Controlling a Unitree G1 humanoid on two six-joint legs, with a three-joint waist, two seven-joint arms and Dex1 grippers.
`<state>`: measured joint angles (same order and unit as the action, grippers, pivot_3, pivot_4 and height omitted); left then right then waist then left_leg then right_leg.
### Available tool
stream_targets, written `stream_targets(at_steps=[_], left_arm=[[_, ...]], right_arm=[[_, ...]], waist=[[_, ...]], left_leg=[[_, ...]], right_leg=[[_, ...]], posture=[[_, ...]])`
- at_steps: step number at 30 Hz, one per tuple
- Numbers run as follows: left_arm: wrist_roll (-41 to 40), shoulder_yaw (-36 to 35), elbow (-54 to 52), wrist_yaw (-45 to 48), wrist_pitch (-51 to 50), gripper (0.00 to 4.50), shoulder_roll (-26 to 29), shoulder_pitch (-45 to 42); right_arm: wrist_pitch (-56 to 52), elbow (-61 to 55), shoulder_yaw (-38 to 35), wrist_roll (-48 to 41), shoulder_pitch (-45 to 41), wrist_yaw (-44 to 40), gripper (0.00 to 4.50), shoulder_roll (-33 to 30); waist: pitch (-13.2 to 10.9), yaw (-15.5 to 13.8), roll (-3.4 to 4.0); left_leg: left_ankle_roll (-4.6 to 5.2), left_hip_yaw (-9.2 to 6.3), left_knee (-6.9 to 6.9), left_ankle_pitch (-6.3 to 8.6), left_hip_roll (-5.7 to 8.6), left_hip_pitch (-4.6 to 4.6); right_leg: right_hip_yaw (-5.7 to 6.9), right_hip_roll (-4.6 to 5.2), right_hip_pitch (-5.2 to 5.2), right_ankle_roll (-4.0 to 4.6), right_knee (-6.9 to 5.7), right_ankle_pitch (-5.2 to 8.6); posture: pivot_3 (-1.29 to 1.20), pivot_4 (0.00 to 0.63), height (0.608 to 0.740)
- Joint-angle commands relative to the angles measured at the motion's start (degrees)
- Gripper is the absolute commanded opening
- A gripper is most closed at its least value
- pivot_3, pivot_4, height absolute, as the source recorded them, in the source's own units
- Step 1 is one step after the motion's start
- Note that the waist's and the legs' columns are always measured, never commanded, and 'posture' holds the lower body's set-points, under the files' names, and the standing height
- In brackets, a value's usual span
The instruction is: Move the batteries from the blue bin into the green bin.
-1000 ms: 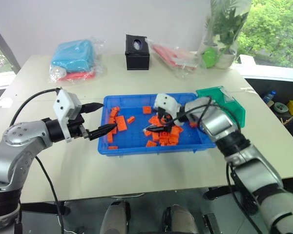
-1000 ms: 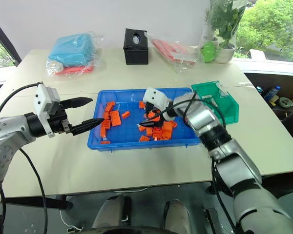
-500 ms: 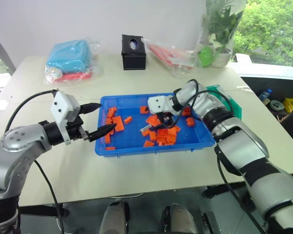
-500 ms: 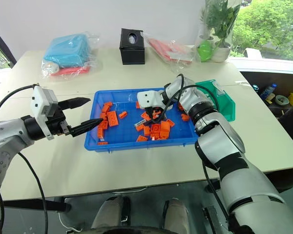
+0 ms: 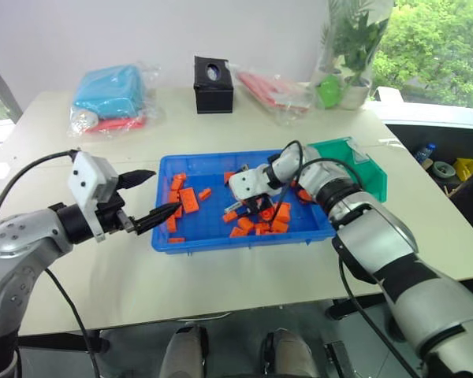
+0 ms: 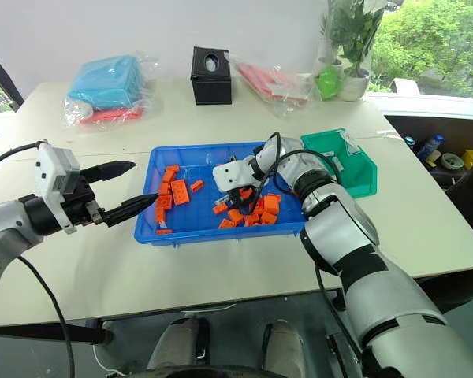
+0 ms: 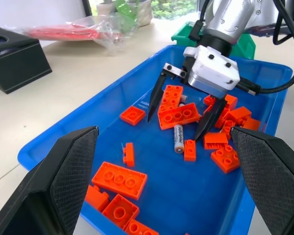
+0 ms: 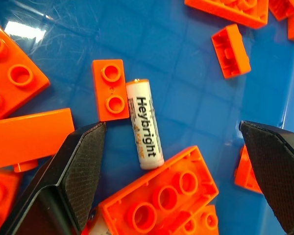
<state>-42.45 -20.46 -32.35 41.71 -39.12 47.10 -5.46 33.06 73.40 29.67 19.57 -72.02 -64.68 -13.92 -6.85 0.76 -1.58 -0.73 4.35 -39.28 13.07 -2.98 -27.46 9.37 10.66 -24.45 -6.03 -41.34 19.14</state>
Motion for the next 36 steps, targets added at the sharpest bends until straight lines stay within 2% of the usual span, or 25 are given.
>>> stream_targets(at_steps=[1,3,10,17,19,22,25,28,30,32,36], left_arm=[[-0.75,-1.05,-1.26,0.10,0.42,4.50,0.94,-1.31],[-0.65,-0.78,-0.94,0.27,0.53,4.50,1.01,-1.61],[-0.09,0.12,0.15,1.53,0.92,4.50,0.97,-2.35],[0.30,2.38,2.34,4.58,1.24,4.50,1.35,-3.78],[-0.34,3.07,2.61,6.03,0.77,4.50,1.52,-4.06],[-0.65,4.11,2.68,7.94,0.58,4.50,1.97,-4.04],[-0.44,5.28,2.94,8.79,0.82,4.50,1.62,-4.28],[-0.38,5.94,3.27,9.08,0.97,4.50,1.24,-4.56],[-0.41,6.55,3.56,9.25,1.03,4.50,0.91,-4.93],[-0.19,7.91,4.03,9.75,1.23,4.50,0.37,-5.66],[0.34,9.50,5.00,10.52,1.68,4.50,-0.09,-7.28]], right_arm=[[-0.01,0.75,-1.08,0.62,-0.59,-2.34,4.22,0.85],[-0.70,0.84,-1.86,0.33,-0.24,-3.96,3.63,1.01],[-2.55,-0.10,-4.54,-1.53,0.88,-8.67,0.10,1.24],[-9.34,-6.48,-11.58,-9.01,2.59,-14.99,0.01,1.17],[-14.93,-12.32,-14.25,-12.28,3.82,-15.34,0.01,0.67],[-31.82,-28.25,-19.36,-18.03,7.36,-12.86,0.01,-0.96],[-51.42,-47.52,-26.50,-23.05,12.48,-4.85,0.01,-4.29],[-63.68,-58.40,-31.69,-25.03,15.70,3.80,0.01,-6.70],[-69.26,-62.13,-35.47,-24.74,17.75,10.15,0.01,-9.31],[-73.41,-63.75,-40.97,-22.47,22.69,17.44,0.01,-14.61],[-75.10,-64.41,-43.29,-21.94,28.74,23.32,0.01,-20.36]], waist=[[0.02,0.02,-0.03],[0.03,0.01,-0.05],[0.04,0.04,-0.06],[0.07,0.07,-0.11],[0.06,0.05,-0.10],[0.06,-0.01,-0.10],[0.09,-0.43,-0.13],[0.10,-0.83,-0.16],[0.11,-1.05,-0.16],[0.15,-1.61,-0.21],[0.15,-2.71,-0.21]], left_leg=[[0.00,0.00,0.00,0.00,0.00,0.00],[0.00,0.00,0.00,0.00,0.00,0.01],[0.03,0.02,0.00,-0.04,0.00,0.01],[0.06,0.02,-0.02,-0.09,0.00,0.00],[0.06,0.01,-0.03,-0.10,-0.01,0.01],[0.05,0.00,-0.03,-0.10,-0.04,0.00],[0.05,-0.05,-0.03,-0.10,-0.05,0.00],[-0.04,-0.05,-0.04,-0.04,-0.04,0.01],[-0.05,0.01,-0.02,-0.03,-0.04,0.06],[-0.06,0.02,-0.02,-0.02,-0.04,0.07],[-0.06,0.13,-0.06,-0.02,0.03,0.03]], right_leg=[[0.00,0.00,0.00,0.00,0.00,0.00],[0.00,0.00,-0.01,0.00,-0.01,0.00],[-0.01,-0.01,-0.03,0.00,-0.05,0.00],[-0.01,-0.01,-0.02,-0.01,-0.15,-0.02],[-0.01,-0.01,-0.02,-0.01,-0.16,-0.02],[-0.01,-0.01,0.00,0.00,-0.15,-0.03],[0.00,0.01,0.06,0.01,0.00,-0.03],[0.00,0.04,0.12,0.08,0.10,-0.06],[0.01,0.04,0.12,0.11,0.16,-0.08],[0.02,0.04,0.11,0.11,0.17,-0.08],[0.00,0.07,0.20,0.14,0.34,-0.08]], posture=[[0.00,0.150,0.630],[0.00,0.150,0.630],[0.00,0.150,0.630],[0.00,0.150,0.630],[0.00,0.150,0.630],[0.00,0.150,0.630],[0.00,0.150,0.630],[0.00,0.150,0.630],[0.00,0.150,0.630],[0.00,0.150,0.630],[0.00,0.150,0.630]])
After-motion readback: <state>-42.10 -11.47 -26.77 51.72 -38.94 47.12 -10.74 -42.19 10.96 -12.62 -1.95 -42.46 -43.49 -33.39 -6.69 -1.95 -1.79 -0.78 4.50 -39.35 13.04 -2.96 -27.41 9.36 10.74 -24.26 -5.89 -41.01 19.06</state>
